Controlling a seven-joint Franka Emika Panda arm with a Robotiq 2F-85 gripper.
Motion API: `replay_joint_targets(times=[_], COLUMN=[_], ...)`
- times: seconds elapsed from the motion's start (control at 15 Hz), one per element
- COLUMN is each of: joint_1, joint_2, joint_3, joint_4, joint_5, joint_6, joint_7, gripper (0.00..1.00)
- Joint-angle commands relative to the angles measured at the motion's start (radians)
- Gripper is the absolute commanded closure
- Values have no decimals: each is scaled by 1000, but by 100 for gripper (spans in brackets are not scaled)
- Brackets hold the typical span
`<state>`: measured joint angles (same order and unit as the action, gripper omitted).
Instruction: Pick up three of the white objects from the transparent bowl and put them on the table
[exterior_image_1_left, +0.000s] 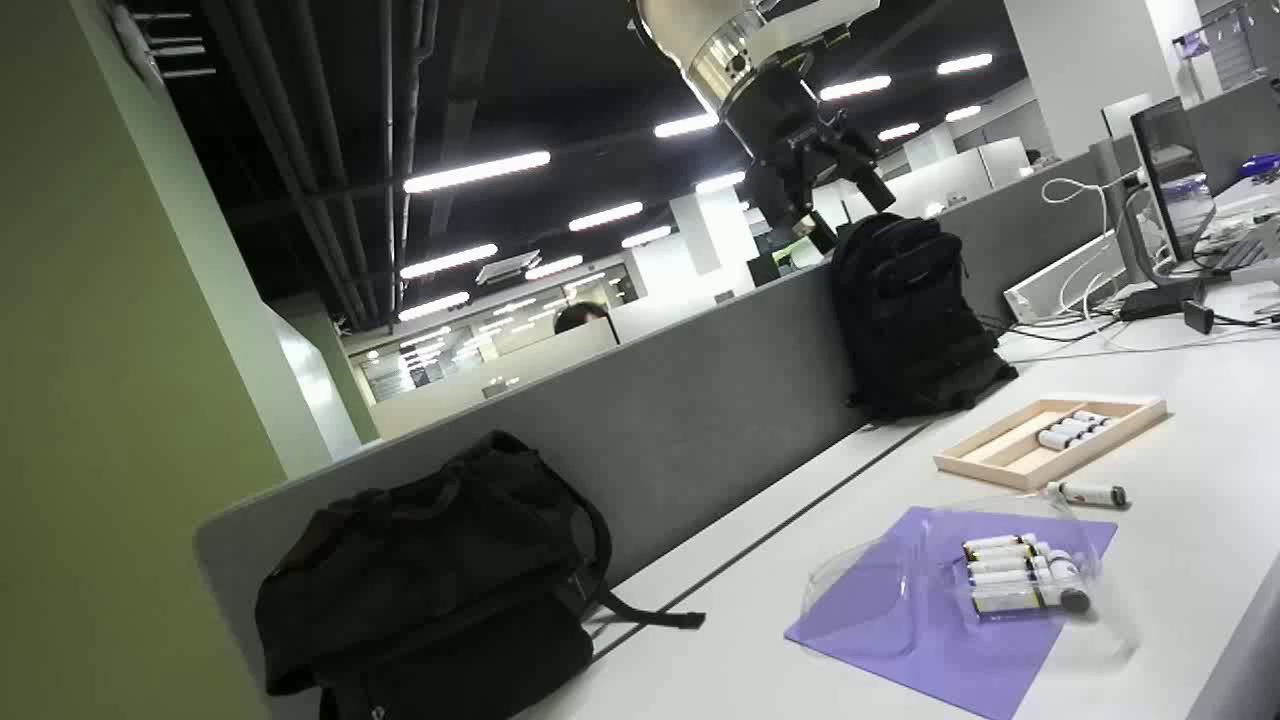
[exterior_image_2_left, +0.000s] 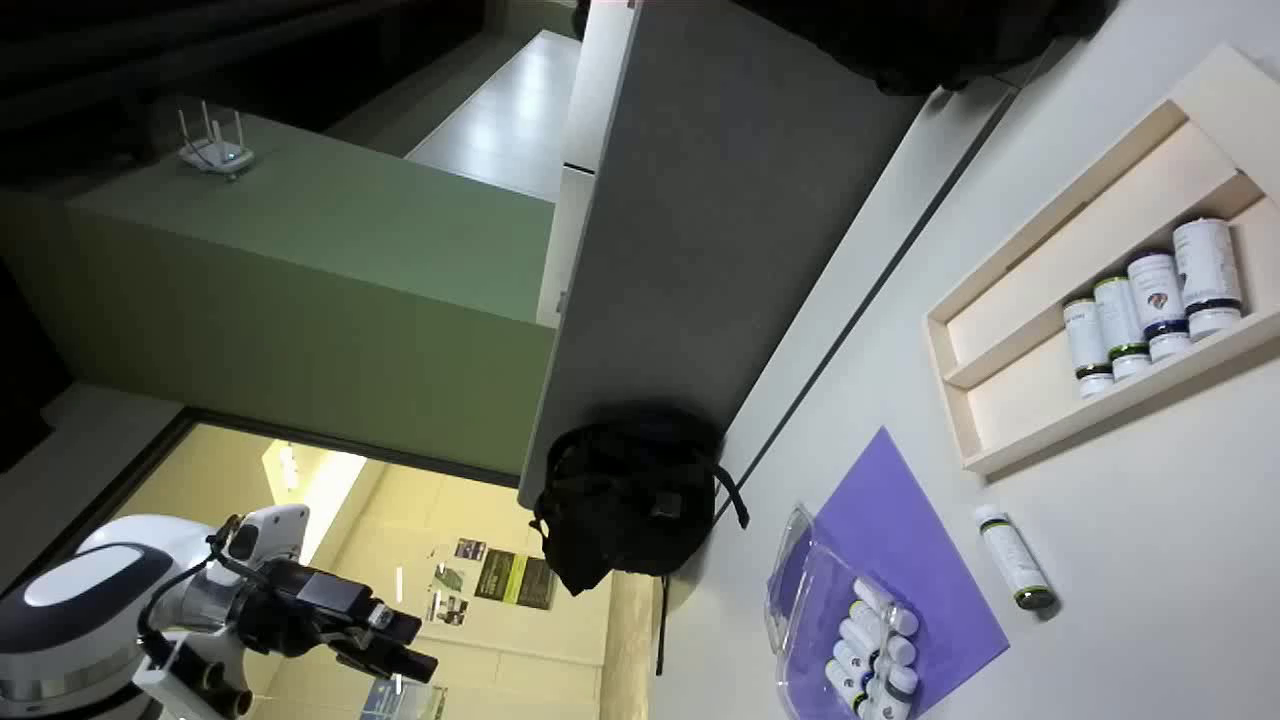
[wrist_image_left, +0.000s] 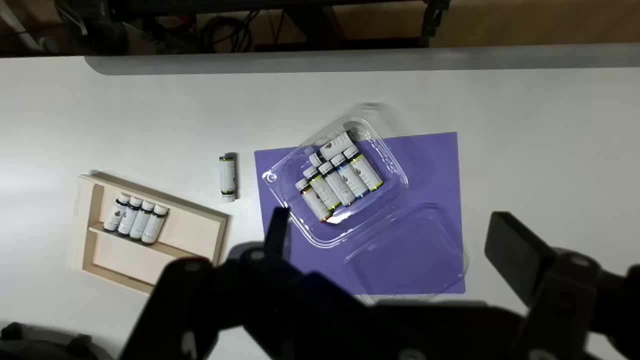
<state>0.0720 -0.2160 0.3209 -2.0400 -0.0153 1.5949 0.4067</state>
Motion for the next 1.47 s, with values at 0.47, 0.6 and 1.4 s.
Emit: replay_joint_targets(times=[0.47,0.6,1.4], joint_1=[33,33,88], joint_2=[4,4,225], joint_3=[-29,-29,-102], joint_4=[3,3,-136], joint_5=[-6,-6,33], joint_6=[1,1,389], joint_7=[6,6,-555], gripper=[0,0,0])
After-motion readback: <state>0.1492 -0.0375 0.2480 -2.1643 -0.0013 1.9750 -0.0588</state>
